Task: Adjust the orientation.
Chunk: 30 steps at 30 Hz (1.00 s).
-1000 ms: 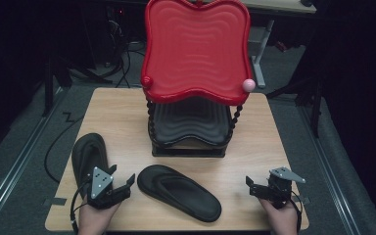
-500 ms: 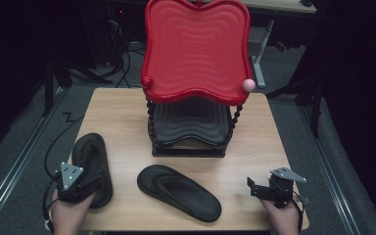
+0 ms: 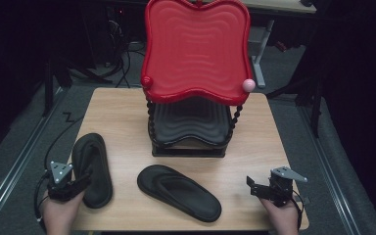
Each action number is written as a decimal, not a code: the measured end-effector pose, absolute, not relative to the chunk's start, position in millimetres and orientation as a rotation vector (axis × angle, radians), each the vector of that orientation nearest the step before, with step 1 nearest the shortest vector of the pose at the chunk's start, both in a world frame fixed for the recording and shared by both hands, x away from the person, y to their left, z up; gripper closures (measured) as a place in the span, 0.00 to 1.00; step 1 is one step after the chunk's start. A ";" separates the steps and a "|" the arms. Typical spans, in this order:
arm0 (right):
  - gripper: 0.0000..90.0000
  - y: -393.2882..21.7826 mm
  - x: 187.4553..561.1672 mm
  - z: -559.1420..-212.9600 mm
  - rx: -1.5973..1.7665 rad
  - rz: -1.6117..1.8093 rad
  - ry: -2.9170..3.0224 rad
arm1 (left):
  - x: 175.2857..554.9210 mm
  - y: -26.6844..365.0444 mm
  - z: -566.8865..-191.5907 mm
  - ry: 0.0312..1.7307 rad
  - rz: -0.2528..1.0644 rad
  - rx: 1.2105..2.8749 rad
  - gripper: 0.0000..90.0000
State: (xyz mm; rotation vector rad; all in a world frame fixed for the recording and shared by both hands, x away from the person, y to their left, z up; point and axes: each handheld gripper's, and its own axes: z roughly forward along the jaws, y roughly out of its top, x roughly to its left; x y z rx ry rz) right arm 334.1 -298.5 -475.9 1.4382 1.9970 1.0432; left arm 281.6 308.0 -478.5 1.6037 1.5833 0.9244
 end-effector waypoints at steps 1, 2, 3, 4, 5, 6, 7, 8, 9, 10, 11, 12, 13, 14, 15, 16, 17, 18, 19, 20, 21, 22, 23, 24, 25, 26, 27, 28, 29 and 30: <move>0.00 -296.9 334.7 -476.4 1.438 1.040 2.003 | 281.5 310.0 -479.6 1.590 0.918 1.598 0.39; 0.00 -295.1 334.9 -476.8 1.435 1.044 2.008 | 281.6 311.4 -481.2 1.597 0.911 1.597 0.40; 0.00 -293.4 335.1 -477.3 1.422 1.044 2.013 | 282.4 312.3 -483.2 1.607 0.908 1.602 0.41; 0.00 -291.8 335.1 -477.6 1.417 1.041 2.017 | 283.9 313.8 -485.9 1.619 0.897 1.610 0.42; 0.00 -289.9 335.7 -478.0 1.408 1.041 2.023 | 285.2 315.4 -488.2 1.628 0.887 1.611 0.43; 0.00 -288.0 336.6 -478.6 1.405 1.039 2.030 | 286.5 316.6 -489.8 1.635 0.881 1.605 0.44; 0.01 -287.4 336.7 -479.0 1.405 1.038 2.034 | 288.6 319.7 -492.1 1.651 0.871 1.596 0.46; 0.01 -287.4 336.7 -479.0 1.405 1.038 2.034 | 288.6 319.7 -492.1 1.651 0.871 1.596 0.48; 0.01 -287.2 336.5 -479.7 1.404 1.038 2.039 | 289.1 320.6 -492.6 1.655 0.868 1.585 0.48; 0.01 -287.1 336.2 -480.2 1.403 1.034 2.046 | 289.1 321.0 -493.2 1.658 0.866 1.575 0.50; 0.01 -287.4 335.8 -480.7 1.409 1.033 2.048 | 288.7 320.9 -493.7 1.659 0.865 1.569 0.53; 0.01 -288.3 335.9 -480.9 1.406 1.034 2.048 | 288.2 320.7 -494.6 1.661 0.868 1.566 0.55; 0.01 -289.5 335.6 -480.9 1.412 1.041 2.046 | 287.5 320.4 -496.1 1.665 0.876 1.564 0.57; 0.02 -291.1 335.7 -480.8 1.413 1.053 2.045 | 286.9 320.2 -496.7 1.667 0.883 1.562 0.59; 0.02 -291.5 335.5 -480.8 1.424 1.057 2.043 | 286.0 320.1 -496.9 1.673 0.891 1.557 0.60; 0.02 -292.8 335.9 -480.8 1.415 1.068 2.048 | 285.5 320.0 -497.0 1.674 0.893 1.553 0.62; 0.02 -292.8 335.9 -480.8 1.415 1.068 2.048 | 284.5 319.5 -497.0 1.674 0.897 1.548 0.62; 0.02 -293.3 336.4 -480.6 1.409 1.073 2.050 | 283.3 318.5 -497.2 1.671 0.907 1.548 0.62; 0.03 -293.4 336.3 -480.0 1.417 1.079 2.049 | 282.1 317.1 -497.6 1.667 0.921 1.549 0.64; 0.03 -294.0 336.8 -479.6 1.416 1.090 2.048 | 280.8 315.4 -498.0 1.667 0.927 1.548 0.65; 0.03 -294.9 337.5 -479.3 1.409 1.098 2.048 | 279.7 314.0 -498.1 1.667 0.933 1.547 0.67; 0.04 -295.4 338.0 -479.0 1.416 1.105 2.046 | 278.9 312.4 -498.2 1.668 0.939 1.547 0.70; 0.05 -296.2 339.0 -479.2 1.422 1.113 2.045 | 278.4 310.5 -498.2 1.669 0.951 1.543 0.73; 0.05 -296.8 340.5 -479.5 1.436 1.123 2.042 | 278.3 308.6 -497.9 1.673 0.956 1.543 0.76; 0.06 -297.2 342.4 -479.9 1.448 1.140 2.042 | 278.3 306.4 -497.9 1.677 0.967 1.538 0.80; 0.07 -296.6 347.6 -481.3 1.459 1.165 2.046 | 278.0 304.4 -497.7 1.684 0.983 1.536 0.81; 0.07 -295.7 350.2 -482.2 1.450 1.166 2.052 | 277.6 303.0 -497.7 1.691 0.992 1.531 0.81; 0.07 -295.7 350.2 -482.2 1.450 1.166 2.052 | 276.7 302.2 -497.9 1.696 1.000 1.529 0.81; 0.08 -294.3 352.1 -483.1 1.447 1.170 2.057 | 275.6 301.7 -498.2 1.699 1.007 1.525 0.81; 0.09 -291.9 354.0 -484.4 1.444 1.177 2.068 | 274.8 301.6 -498.4 1.704 1.014 1.523 0.82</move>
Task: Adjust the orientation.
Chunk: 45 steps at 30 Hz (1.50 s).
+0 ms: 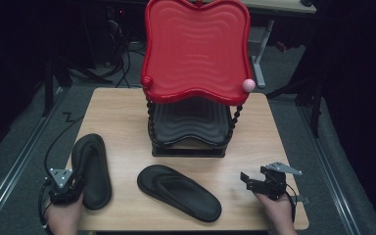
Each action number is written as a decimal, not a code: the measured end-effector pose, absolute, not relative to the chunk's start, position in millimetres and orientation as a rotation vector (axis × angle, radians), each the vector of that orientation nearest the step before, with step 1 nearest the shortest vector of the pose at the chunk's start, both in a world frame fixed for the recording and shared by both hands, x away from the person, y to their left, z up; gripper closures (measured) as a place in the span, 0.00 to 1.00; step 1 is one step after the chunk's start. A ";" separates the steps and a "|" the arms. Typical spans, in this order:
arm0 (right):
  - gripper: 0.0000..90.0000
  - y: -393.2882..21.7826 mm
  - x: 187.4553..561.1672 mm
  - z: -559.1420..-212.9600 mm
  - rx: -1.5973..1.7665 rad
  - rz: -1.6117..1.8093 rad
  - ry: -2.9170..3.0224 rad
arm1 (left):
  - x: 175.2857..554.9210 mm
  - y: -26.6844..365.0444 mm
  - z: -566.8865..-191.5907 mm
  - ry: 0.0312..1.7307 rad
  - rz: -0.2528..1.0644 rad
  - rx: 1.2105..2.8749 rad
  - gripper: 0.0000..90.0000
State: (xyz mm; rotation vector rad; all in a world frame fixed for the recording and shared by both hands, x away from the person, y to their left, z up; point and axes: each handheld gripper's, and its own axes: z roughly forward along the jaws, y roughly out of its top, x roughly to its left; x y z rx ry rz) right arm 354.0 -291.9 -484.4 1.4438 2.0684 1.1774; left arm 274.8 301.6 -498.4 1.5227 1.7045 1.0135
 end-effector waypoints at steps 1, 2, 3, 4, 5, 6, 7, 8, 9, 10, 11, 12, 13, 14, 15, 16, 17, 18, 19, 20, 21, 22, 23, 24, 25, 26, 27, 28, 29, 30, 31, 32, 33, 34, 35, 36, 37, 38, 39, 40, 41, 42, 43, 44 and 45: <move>0.09 -291.9 354.0 -484.4 1.444 1.177 2.068 | 274.8 301.4 -498.3 1.711 1.018 1.523 0.82; 0.11 -290.1 353.9 -484.9 1.441 1.188 2.073 | 275.1 300.9 -497.9 1.715 1.025 1.523 0.83; 0.11 -289.8 353.8 -485.3 1.432 1.194 2.073 | 275.4 300.2 -497.6 1.723 1.036 1.519 0.83; 0.11 -289.8 353.8 -485.3 1.432 1.194 2.073 | 275.4 300.2 -497.6 1.723 1.036 1.519 0.83; 0.11 -290.3 352.7 -485.4 1.443 1.254 2.073 | 274.9 300.7 -497.9 1.724 1.035 1.514 0.83; 0.11 -290.3 352.7 -485.4 1.443 1.254 2.073 | 274.1 301.1 -498.2 1.726 1.036 1.509 0.83; 0.12 -293.0 352.1 -484.7 1.447 1.321 2.065 | 272.6 301.5 -498.6 1.722 1.036 1.506 0.83; 0.12 -293.0 352.1 -484.7 1.447 1.321 2.065 | 272.6 301.5 -498.6 1.722 1.036 1.506 0.83; 0.13 -294.4 351.9 -483.6 1.446 1.338 2.054 | 271.8 301.5 -498.7 1.718 1.037 1.510 0.83; 0.14 -295.4 351.4 -482.3 1.447 1.349 2.041 | 271.1 301.4 -498.7 1.714 1.037 1.513 0.83; 0.15 -296.2 351.1 -480.6 1.441 1.351 2.033 | 270.6 301.3 -498.9 1.709 1.038 1.517 0.83; 0.15 -296.8 351.0 -478.2 1.434 1.353 2.023 | 270.5 301.6 -498.8 1.706 1.037 1.519 0.83; 0.15 -297.1 350.5 -477.1 1.428 1.353 2.017 | 270.5 302.4 -498.6 1.703 1.031 1.521 0.83; 0.16 -297.2 349.4 -476.2 1.414 1.342 2.011 | 270.6 303.0 -498.8 1.702 1.026 1.517 0.83; 0.16 -297.0 348.9 -475.9 1.407 1.335 2.011 | 270.4 303.6 -499.3 1.702 1.021 1.509 0.83; 0.16 -297.0 348.2 -475.8 1.404 1.330 2.014 | 270.0 303.6 -499.8 1.701 1.023 1.505 0.83; 0.16 -297.3 347.5 -475.8 1.404 1.330 2.016 | 269.7 303.0 -500.2 1.698 1.031 1.506 0.83; 0.17 -297.8 346.5 -475.3 1.416 1.336 2.010 | 269.5 302.7 -500.2 1.696 1.036 1.505 0.83; 0.17 -299.1 345.6 -473.8 1.427 1.368 2.007 | 269.3 303.0 -499.8 1.696 1.036 1.501 0.84; 0.17 -298.7 345.4 -473.2 1.422 1.369 2.000 | 269.3 303.8 -499.1 1.700 1.034 1.490 0.84; 0.17 -298.7 345.4 -473.2 1.422 1.369 2.000 | 269.5 304.9 -497.7 1.699 1.037 1.474 0.84; 0.17 -297.7 345.7 -473.2 1.415 1.364 2.003 | 270.0 306.2 -495.8 1.696 1.035 1.463 0.85; 0.17 -296.5 346.3 -473.9 1.409 1.354 2.009 | 270.6 307.1 -494.1 1.691 1.030 1.454 0.85; 0.17 -294.6 346.9 -475.9 1.398 1.327 2.023 | 270.5 306.7 -491.4 1.675 1.035 1.449 0.86; 0.17 -294.6 346.9 -475.9 1.398 1.327 2.023 | 270.5 306.7 -491.4 1.675 1.035 1.449 0.87; 0.17 -294.0 347.1 -476.7 1.389 1.311 2.029 | 270.0 305.4 -490.1 1.667 1.038 1.441 0.87; 0.18 -294.0 345.9 -477.4 1.387 1.306 2.032 | 269.2 303.5 -488.4 1.653 1.027 1.430 0.88; 0.18 -294.0 345.9 -477.4 1.387 1.306 2.032 | 269.2 303.5 -488.4 1.653 1.027 1.430 0.88; 0.18 -294.6 345.5 -477.5 1.384 1.302 2.033 | 269.0 301.4 -487.4 1.641 1.027 1.431 0.88; 0.19 -295.9 344.3 -477.5 1.387 1.302 2.031 | 269.0 300.2 -486.8 1.635 1.030 1.436 0.88; 0.19 -296.6 343.4 -477.4 1.392 1.301 2.029 | 269.1 298.4 -486.2 1.628 1.028 1.439 0.88; 0.19 -298.2 342.4 -477.5 1.392 1.300 2.027 | 268.9 297.6 -485.8 1.623 1.023 1.436 0.88; 0.20 -299.4 341.4 -477.6 1.397 1.302 2.022 | 268.7 296.5 -485.4 1.618 1.025 1.437 0.87; 0.20 -300.5 340.3 -477.5 1.404 1.302 2.017 | 268.4 295.5 -485.0 1.615 1.029 1.437 0.88; 0.20 -301.3 339.5 -477.5 1.405 1.304 2.013 | 267.7 294.2 -484.4 1.609 1.032 1.433 0.88; 0.20 -301.4 336.7 -476.5 1.404 1.312 2.010 | 267.1 293.0 -483.7 1.601 1.030 1.427 0.87; 0.20 -301.4 336.7 -476.5 1.404 1.312 2.010 | 266.4 291.6 -482.9 1.594 1.028 1.426 0.87; 0.21 -300.3 334.6 -474.8 1.389 1.318 2.007 | 265.4 289.3 -482.4 1.583 1.031 1.424 0.87; 0.21 -300.3 334.6 -474.8 1.389 1.318 2.007 | 264.9 288.0 -482.1 1.575 1.033 1.426 0.87; 0.22 -299.6 334.4 -474.1 1.387 1.322 2.005 | 264.0 286.6 -481.5 1.566 1.029 1.427 0.87; 0.23 -298.8 335.1 -473.7 1.375 1.327 2.005 | 262.6 284.7 -480.8 1.554 1.027 1.425 0.87; 0.24 -297.2 335.7 -473.9 1.367 1.332 2.005 | 261.6 283.5 -480.3 1.546 1.027 1.426 0.87; 0.24 -296.0 336.1 -474.5 1.363 1.331 2.008 | 259.6 281.3 -479.1 1.533 1.027 1.426 0.87; 0.25 -293.9 337.0 -476.4 1.354 1.323 2.019 | 257.6 278.8 -477.1 1.517 1.021 1.424 0.87; 0.25 -291.6 338.2 -478.4 1.348 1.313 2.036 | 256.0 276.4 -475.0 1.500 1.024 1.425 0.87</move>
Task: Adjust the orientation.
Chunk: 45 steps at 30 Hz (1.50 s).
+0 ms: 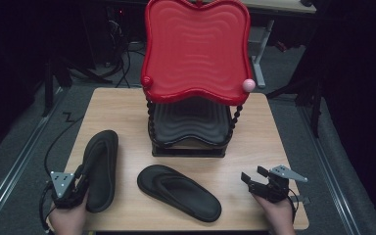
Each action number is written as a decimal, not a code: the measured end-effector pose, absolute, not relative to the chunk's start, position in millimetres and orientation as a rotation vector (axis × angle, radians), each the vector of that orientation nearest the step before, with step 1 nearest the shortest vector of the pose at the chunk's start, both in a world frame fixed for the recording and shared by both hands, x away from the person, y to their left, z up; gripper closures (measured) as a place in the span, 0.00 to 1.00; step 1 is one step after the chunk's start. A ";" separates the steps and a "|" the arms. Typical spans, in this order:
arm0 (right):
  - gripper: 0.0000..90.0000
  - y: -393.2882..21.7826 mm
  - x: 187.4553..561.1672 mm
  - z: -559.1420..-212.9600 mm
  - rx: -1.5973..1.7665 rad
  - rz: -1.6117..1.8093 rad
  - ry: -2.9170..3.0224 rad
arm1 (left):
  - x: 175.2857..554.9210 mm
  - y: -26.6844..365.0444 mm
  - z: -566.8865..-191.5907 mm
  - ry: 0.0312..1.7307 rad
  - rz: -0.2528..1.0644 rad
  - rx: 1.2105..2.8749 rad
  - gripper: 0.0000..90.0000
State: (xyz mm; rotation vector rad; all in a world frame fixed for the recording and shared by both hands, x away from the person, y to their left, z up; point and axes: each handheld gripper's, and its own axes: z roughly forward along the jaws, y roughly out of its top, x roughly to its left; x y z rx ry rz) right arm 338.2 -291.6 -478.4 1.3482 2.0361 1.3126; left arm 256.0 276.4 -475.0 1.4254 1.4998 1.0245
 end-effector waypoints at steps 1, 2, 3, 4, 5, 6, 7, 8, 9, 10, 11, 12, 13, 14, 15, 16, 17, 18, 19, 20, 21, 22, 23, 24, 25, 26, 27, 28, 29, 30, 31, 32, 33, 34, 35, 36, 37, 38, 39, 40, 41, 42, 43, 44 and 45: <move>0.25 -290.0 338.8 -479.6 1.345 1.305 2.046 | 255.2 275.0 -473.8 1.491 1.026 1.426 0.87; 0.25 -289.3 339.0 -480.0 1.342 1.302 2.048 | 253.2 272.4 -471.5 1.473 1.030 1.428 0.87; 0.25 -288.0 339.3 -480.4 1.336 1.299 2.055 | 251.0 270.1 -469.3 1.457 1.033 1.423 0.87; 0.25 -286.6 338.4 -479.6 1.318 1.298 2.054 | 248.5 268.0 -467.4 1.445 1.028 1.410 0.87; 0.25 -286.6 338.4 -479.6 1.318 1.298 2.054 | 246.1 265.8 -465.6 1.433 1.023 1.403 0.87; 0.26 -286.2 336.5 -478.6 1.310 1.302 2.036 | 243.7 263.2 -463.8 1.419 1.026 1.402 0.87; 0.26 -286.3 334.8 -477.7 1.296 1.310 2.024 | 240.9 260.0 -461.6 1.397 1.028 1.399 0.87; 0.26 -286.7 333.0 -476.7 1.287 1.321 2.013 | 238.5 256.8 -459.3 1.378 1.034 1.396 0.87; 0.26 -287.5 331.9 -475.5 1.285 1.325 2.006 | 237.3 255.0 -457.8 1.370 1.035 1.396 0.87; 0.26 -287.5 331.9 -475.5 1.285 1.325 2.006 | 236.3 253.1 -456.3 1.360 1.039 1.394 0.87; 0.26 -287.8 332.0 -475.1 1.288 1.322 2.006 | 234.9 250.6 -454.2 1.349 1.041 1.395 0.87; 0.26 -288.4 332.5 -474.6 1.292 1.315 2.004 | 232.8 247.2 -451.8 1.330 1.052 1.394 0.88; 0.26 -289.0 332.8 -474.4 1.302 1.319 1.999 | 231.3 245.2 -450.2 1.321 1.059 1.394 0.88; 0.26 -289.5 333.0 -474.5 1.303 1.321 1.998 | 229.2 243.1 -448.1 1.311 1.067 1.389 0.88; 0.26 -289.9 333.2 -474.8 1.304 1.321 1.997 | 225.4 240.9 -444.9 1.302 1.064 1.371 0.88; 0.26 -290.4 333.3 -475.4 1.306 1.317 1.999 | 222.5 239.7 -443.3 1.293 1.064 1.361 0.88; 0.26 -290.6 333.1 -475.7 1.308 1.317 1.999 | 220.4 238.7 -442.4 1.286 1.062 1.356 0.88; 0.26 -290.8 332.8 -475.7 1.308 1.317 2.000 | 218.5 237.7 -441.5 1.279 1.064 1.351 0.88; 0.27 -291.0 332.5 -475.6 1.306 1.316 2.001 | 215.6 235.9 -440.5 1.270 1.063 1.348 0.88; 0.27 -291.3 331.9 -475.2 1.305 1.318 2.001 | 213.4 234.1 -440.1 1.263 1.066 1.345 0.88; 0.27 -291.4 331.6 -474.8 1.303 1.322 2.002 | 211.8 232.6 -439.8 1.259 1.068 1.345 0.88; 0.27 -291.4 331.4 -474.5 1.302 1.323 2.002 | 209.6 230.1 -439.3 1.251 1.070 1.347 0.88; 0.27 -291.2 331.2 -474.0 1.304 1.326 2.002 | 208.0 228.2 -438.9 1.243 1.069 1.351 0.88; 0.27 -291.0 331.3 -473.9 1.302 1.327 2.005 | 206.8 226.9 -438.6 1.237 1.067 1.351 0.88; 0.28 -290.6 331.3 -473.8 1.302 1.327 2.007 | 205.4 225.3 -438.1 1.231 1.061 1.350 0.88; 0.28 -290.1 331.3 -473.8 1.302 1.326 2.011 | 204.1 223.8 -437.5 1.223 1.058 1.349 0.88; 0.29 -289.4 331.1 -473.9 1.306 1.324 2.015 | 203.0 222.4 -436.9 1.217 1.053 1.350 0.88; 0.29 -289.0 331.3 -474.0 1.303 1.322 2.019 | 201.7 220.4 -436.2 1.209 1.050 1.349 0.88; 0.29 -288.5 331.3 -474.1 1.301 1.321 2.022 | 200.8 218.9 -435.9 1.201 1.050 1.352 0.88; 0.29 -288.1 331.2 -474.1 1.300 1.320 2.023 | 200.5 217.6 -435.6 1.197 1.049 1.352 0.88; 0.29 -287.9 331.3 -474.1 1.299 1.321 2.024 | 200.2 216.2 -435.0 1.191 1.045 1.355 0.88; 0.30 -287.8 331.3 -474.1 1.298 1.321 2.025 | 199.7 214.1 -434.3 1.183 1.041 1.353 0.88; 0.30 -287.7 331.1 -474.0 1.299 1.321 2.025 | 199.3 212.8 -434.1 1.175 1.043 1.354 0.88; 0.30 -287.7 331.0 -474.0 1.299 1.322 2.025 | 198.7 210.5 -433.7 1.162 1.043 1.359 0.88; 0.30 -287.8 330.8 -474.0 1.299 1.321 2.026 | 198.4 209.3 -433.4 1.155 1.041 1.362 0.88; 0.30 -288.0 330.7 -474.0 1.301 1.322 2.026 | 198.1 207.5 -433.1 1.148 1.038 1.366 0.88; 0.30 -288.3 330.8 -474.0 1.301 1.321 2.025 | 197.6 205.2 -432.9 1.141 1.036 1.371 0.88; 0.30 -288.6 330.7 -473.9 1.301 1.322 2.023 | 197.2 204.0 -432.7 1.137 1.035 1.375 0.88; 0.31 -288.7 330.6 -473.8 1.302 1.322 2.023 | 196.7 202.6 -432.6 1.134 1.030 1.377 0.88; 0.31 -288.7 330.4 -473.5 1.302 1.324 2.023 | 195.7 200.8 -432.9 1.129 1.024 1.382 0.88; 0.32 -288.5 329.8 -472.9 1.301 1.328 2.024 | 195.1 199.2 -433.0 1.124 1.018 1.387 0.88; 0.32 -288.2 329.3 -472.2 1.299 1.331 2.026 | 194.8 197.2 -432.8 1.116 1.015 1.393 0.88; 0.34 -287.8 328.8 -471.2 1.294 1.337 2.024 | 194.8 195.4 -432.3 1.109 1.016 1.396 0.88; 0.36 -287.4 328.0 -470.4 1.291 1.345 2.022 | 194.6 192.2 -431.3 1.098 1.015 1.399 0.88; 0.36 -286.4 326.5 -468.5 1.288 1.367 2.022 | 194.5 190.2 -430.8 1.092 1.014 1.399 0.88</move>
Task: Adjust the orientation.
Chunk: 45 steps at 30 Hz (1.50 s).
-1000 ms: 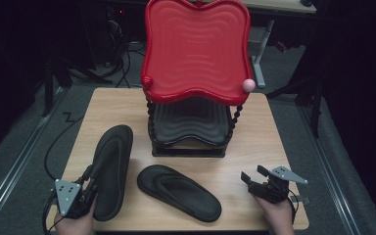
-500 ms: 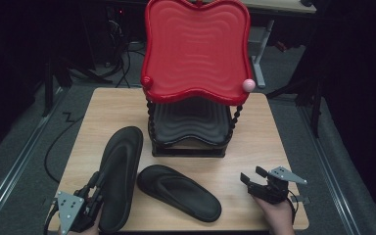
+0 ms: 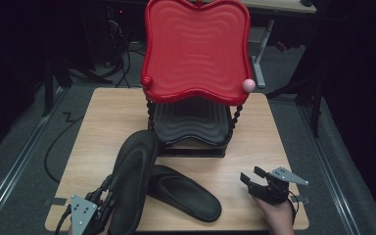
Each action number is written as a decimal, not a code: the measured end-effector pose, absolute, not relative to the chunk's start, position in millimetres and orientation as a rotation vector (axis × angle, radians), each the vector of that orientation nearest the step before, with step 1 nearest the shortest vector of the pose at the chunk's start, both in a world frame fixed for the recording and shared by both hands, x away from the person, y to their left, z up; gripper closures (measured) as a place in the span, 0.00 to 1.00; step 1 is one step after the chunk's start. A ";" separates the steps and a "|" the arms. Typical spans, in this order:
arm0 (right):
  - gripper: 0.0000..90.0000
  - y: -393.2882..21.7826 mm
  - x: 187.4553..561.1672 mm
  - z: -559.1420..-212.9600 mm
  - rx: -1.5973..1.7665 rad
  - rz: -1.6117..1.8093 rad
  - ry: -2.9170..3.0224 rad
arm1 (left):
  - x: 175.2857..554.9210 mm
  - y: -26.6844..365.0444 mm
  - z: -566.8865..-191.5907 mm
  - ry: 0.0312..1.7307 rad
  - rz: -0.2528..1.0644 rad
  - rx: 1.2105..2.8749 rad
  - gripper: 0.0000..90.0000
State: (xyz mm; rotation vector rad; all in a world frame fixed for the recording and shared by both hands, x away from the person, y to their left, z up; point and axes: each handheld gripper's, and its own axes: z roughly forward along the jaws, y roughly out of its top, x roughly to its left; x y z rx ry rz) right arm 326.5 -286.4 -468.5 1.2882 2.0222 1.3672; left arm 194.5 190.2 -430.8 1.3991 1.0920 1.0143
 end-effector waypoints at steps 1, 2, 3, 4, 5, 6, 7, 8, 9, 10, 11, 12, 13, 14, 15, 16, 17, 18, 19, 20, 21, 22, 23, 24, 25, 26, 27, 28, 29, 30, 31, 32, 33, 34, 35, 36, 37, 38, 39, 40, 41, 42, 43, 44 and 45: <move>0.35 -285.1 325.1 -467.2 1.283 1.376 2.020 | 194.4 187.4 -430.4 1.082 1.013 1.403 0.88; 0.35 -282.9 323.2 -465.6 1.260 1.374 2.016 | 194.0 184.0 -429.9 1.069 1.012 1.412 0.88; 0.35 -279.8 320.6 -463.5 1.238 1.366 2.013 | 194.3 181.3 -429.6 1.061 1.007 1.417 0.88; 0.35 -277.2 318.7 -461.9 1.224 1.370 2.012 | 195.0 179.2 -429.4 1.059 1.003 1.419 0.88; 0.34 -275.3 317.4 -460.8 1.214 1.374 2.012 | 196.4 176.4 -429.1 1.057 0.995 1.421 0.88; 0.34 -272.3 315.7 -459.1 1.198 1.377 2.009 | 198.4 173.5 -428.6 1.053 0.988 1.421 0.88; 0.34 -269.0 313.9 -457.1 1.177 1.375 2.006 | 200.8 170.2 -428.1 1.048 0.985 1.424 0.88; 0.33 -265.4 312.7 -454.9 1.158 1.380 2.005 | 204.5 165.5 -427.3 1.037 0.982 1.429 0.88; 0.32 -260.7 311.2 -451.8 1.136 1.386 2.007 | 206.9 162.7 -426.6 1.033 0.976 1.433 0.88; 0.32 -257.7 310.3 -449.7 1.124 1.392 2.007 | 210.3 158.4 -425.8 1.024 0.971 1.439 0.88; 0.32 -249.2 308.6 -443.0 1.083 1.402 2.015 | 213.9 153.6 -425.2 1.014 0.971 1.447 0.88; 0.32 -249.2 308.6 -443.0 1.083 1.402 2.015 | 217.5 148.6 -424.7 1.003 0.973 1.453 0.88; 0.32 -244.8 307.2 -439.2 1.058 1.408 2.014 | 221.4 144.1 -424.0 0.992 0.974 1.456 0.88; 0.34 -235.7 304.6 -431.0 1.013 1.435 2.011 | 227.1 139.1 -423.2 0.987 0.970 1.455 0.88; 0.34 -235.7 304.6 -431.0 1.013 1.435 2.011 | 230.8 136.3 -422.7 0.986 0.966 1.454 0.88; 0.35 -228.8 303.6 -425.8 0.991 1.460 2.010 | 241.9 129.3 -421.2 0.985 0.958 1.453 0.88; 0.35 -228.8 303.6 -425.8 0.991 1.460 2.010 | 241.9 129.3 -421.2 0.985 0.958 1.453 0.88; 0.36 -220.3 304.4 -421.9 0.974 1.479 2.018 | 247.7 125.9 -420.4 0.985 0.953 1.453 0.88; 0.36 -220.3 304.4 -421.9 0.974 1.479 2.018 | 253.2 122.8 -419.6 0.986 0.949 1.453 0.88; 0.36 -215.9 305.7 -420.6 0.967 1.486 2.024 | 258.8 120.1 -419.0 0.987 0.949 1.453 0.88; 0.36 -211.4 307.8 -419.6 0.964 1.494 2.033 | 264.5 117.8 -418.4 0.988 0.948 1.453 0.88; 0.36 -207.2 310.4 -418.5 0.956 1.494 2.041 | 270.6 116.0 -418.1 0.986 0.948 1.452 0.88; 0.37 -203.3 313.0 -417.3 0.946 1.496 2.045 | 276.8 114.3 -417.8 0.983 0.949 1.452 0.88; 0.37 -200.0 315.6 -416.2 0.938 1.498 2.044 | 282.9 112.5 -417.7 0.979 0.952 1.452 0.88; 0.37 -197.0 318.0 -415.3 0.932 1.496 2.044 | 288.9 111.0 -417.8 0.976 0.955 1.451 0.88; 0.38 -194.3 320.5 -414.6 0.929 1.497 2.042 | 294.5 109.8 -418.0 0.977 0.953 1.446 0.88; 0.38 -192.1 323.0 -413.8 0.927 1.492 2.041 | 300.8 108.9 -418.2 0.976 0.955 1.440 0.88; 0.39 -188.0 326.8 -411.6 0.931 1.489 2.034 | 304.2 108.4 -418.2 0.977 0.961 1.438 0.88; 0.39 -188.0 326.8 -411.6 0.931 1.489 2.034 | 308.7 107.8 -418.3 0.982 0.964 1.434 0.88; 0.39 -186.3 328.9 -410.3 0.935 1.496 2.029 | 312.9 107.7 -418.3 0.993 0.961 1.431 0.88; 0.40 -182.2 332.7 -408.4 0.950 1.516 2.016 | 317.1 107.9 -417.7 1.007 0.958 1.427 0.88; 0.40 -180.7 334.2 -407.9 0.952 1.518 2.015 | 319.0 107.6 -417.4 1.012 0.962 1.423 0.88; 0.40 -180.7 334.2 -407.9 0.952 1.518 2.015 | 320.9 107.2 -417.0 1.014 0.976 1.420 0.88; 0.40 -178.4 335.4 -407.0 0.948 1.521 2.012 | 322.6 106.9 -417.1 1.011 0.988 1.414 0.88; 0.41 -176.2 335.9 -405.7 0.932 1.528 2.004 | 324.7 106.7 -417.1 1.010 1.000 1.410 0.88; 0.43 -173.2 336.3 -403.6 0.912 1.534 2.002 | 326.0 106.5 -416.8 1.010 1.011 1.408 0.88; 0.44 -171.4 336.5 -402.0 0.900 1.542 1.999 | 327.6 105.9 -416.1 1.009 1.035 1.406 0.88; 0.45 -169.0 336.3 -399.5 0.882 1.549 1.994 | 329.2 105.1 -415.3 1.013 1.058 1.396 0.88; 0.46 -162.1 336.9 -394.9 0.854 1.552 1.996 | 330.1 104.9 -414.8 1.021 1.063 1.393 0.88; 0.46 -162.1 336.9 -394.9 0.854 1.552 1.996 | 331.4 104.4 -414.4 1.035 1.063 1.388 0.88; 0.46 -157.4 336.9 -393.0 0.850 1.556 2.004 | 333.1 103.0 -414.7 1.047 1.062 1.388 0.88; 0.47 -150.8 336.6 -391.1 0.836 1.559 2.022 | 334.2 101.7 -415.3 1.052 1.065 1.393 0.88; 0.47 -146.7 336.5 -390.0 0.828 1.562 2.028 | 336.1 99.6 -416.4 1.059 1.069 1.401 0.88; 0.47 -141.6 336.9 -388.6 0.813 1.570 2.036 | 338.3 97.2 -417.5 1.065 1.072 1.406 0.88; 0.48 -136.7 337.6 -387.6 0.806 1.578 2.038 | 340.9 94.8 -418.7 1.066 1.076 1.411 0.88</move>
